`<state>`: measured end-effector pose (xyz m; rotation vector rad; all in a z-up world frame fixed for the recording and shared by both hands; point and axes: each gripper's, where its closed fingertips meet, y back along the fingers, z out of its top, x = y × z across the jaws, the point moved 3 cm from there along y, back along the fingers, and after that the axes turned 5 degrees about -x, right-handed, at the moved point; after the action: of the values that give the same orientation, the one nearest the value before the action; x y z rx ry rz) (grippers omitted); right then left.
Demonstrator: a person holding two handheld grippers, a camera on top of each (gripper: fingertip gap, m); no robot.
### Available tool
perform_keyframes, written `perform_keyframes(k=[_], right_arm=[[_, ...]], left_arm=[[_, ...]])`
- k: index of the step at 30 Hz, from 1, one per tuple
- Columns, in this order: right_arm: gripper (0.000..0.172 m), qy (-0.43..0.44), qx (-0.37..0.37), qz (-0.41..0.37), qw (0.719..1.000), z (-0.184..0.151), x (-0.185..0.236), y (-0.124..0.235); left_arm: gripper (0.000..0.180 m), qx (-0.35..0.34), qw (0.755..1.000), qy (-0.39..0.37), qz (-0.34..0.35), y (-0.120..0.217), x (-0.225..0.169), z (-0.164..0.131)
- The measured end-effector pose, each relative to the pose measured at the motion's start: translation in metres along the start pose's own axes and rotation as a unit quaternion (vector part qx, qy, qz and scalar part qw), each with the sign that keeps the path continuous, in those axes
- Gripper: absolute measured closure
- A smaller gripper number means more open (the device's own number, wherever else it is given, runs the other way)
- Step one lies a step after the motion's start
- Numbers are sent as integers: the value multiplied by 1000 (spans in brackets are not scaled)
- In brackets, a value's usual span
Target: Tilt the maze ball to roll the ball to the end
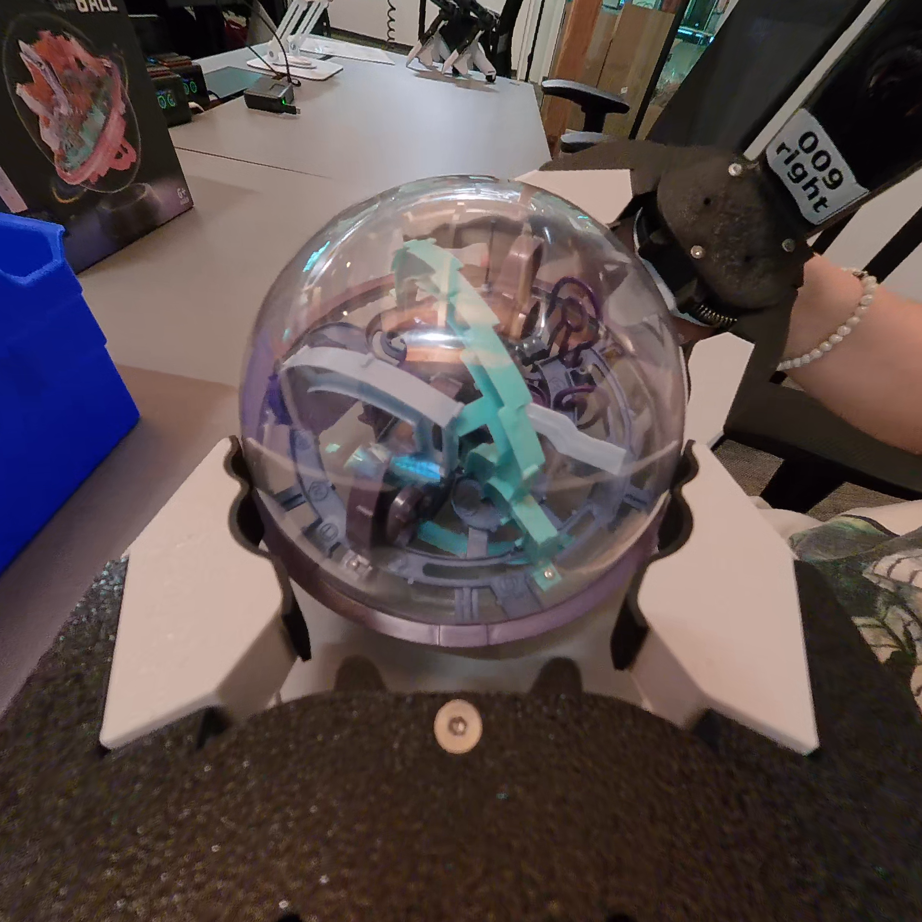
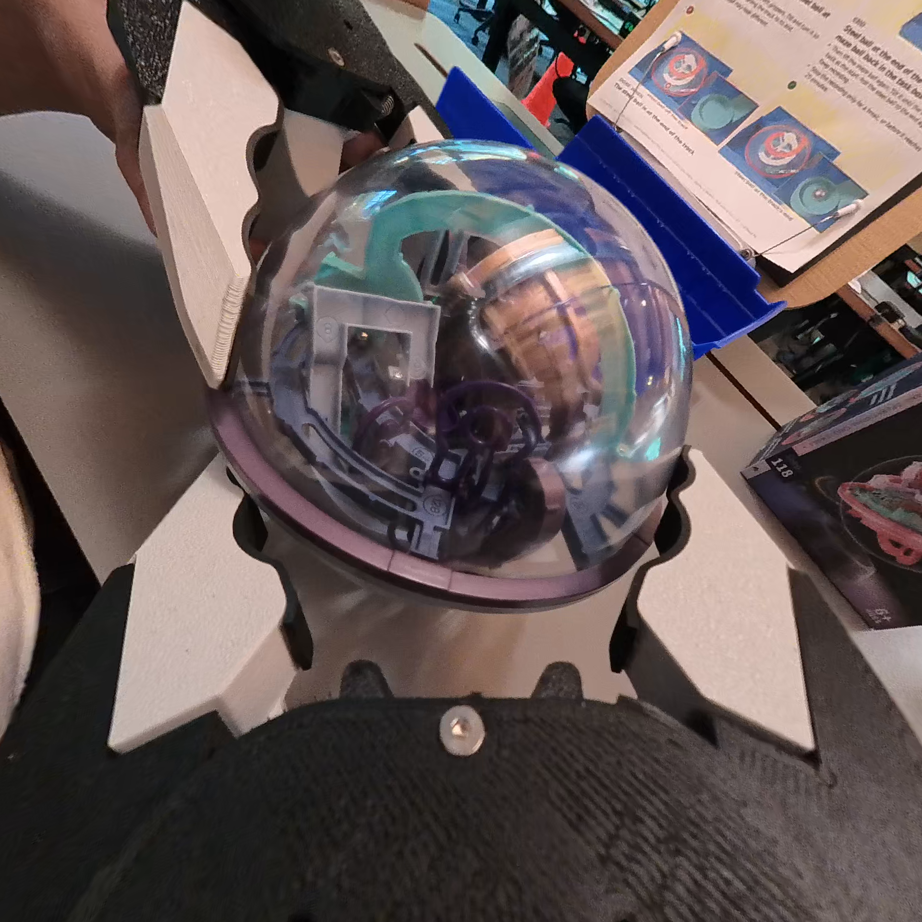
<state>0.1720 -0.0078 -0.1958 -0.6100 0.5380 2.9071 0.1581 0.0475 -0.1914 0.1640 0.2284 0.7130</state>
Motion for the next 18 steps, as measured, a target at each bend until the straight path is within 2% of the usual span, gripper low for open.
perform_keyframes(k=[12, 18], right_arm=[[15, -77, -17, -18, 997, 0, 8, -4], [18, -57, 0, -10, 998, -1, 9, -2]], left_arm=[[23, -13, 1000, 8, -14, 6, 1, 6], [23, -5, 1000, 3, -20, 9, 1, 5]])
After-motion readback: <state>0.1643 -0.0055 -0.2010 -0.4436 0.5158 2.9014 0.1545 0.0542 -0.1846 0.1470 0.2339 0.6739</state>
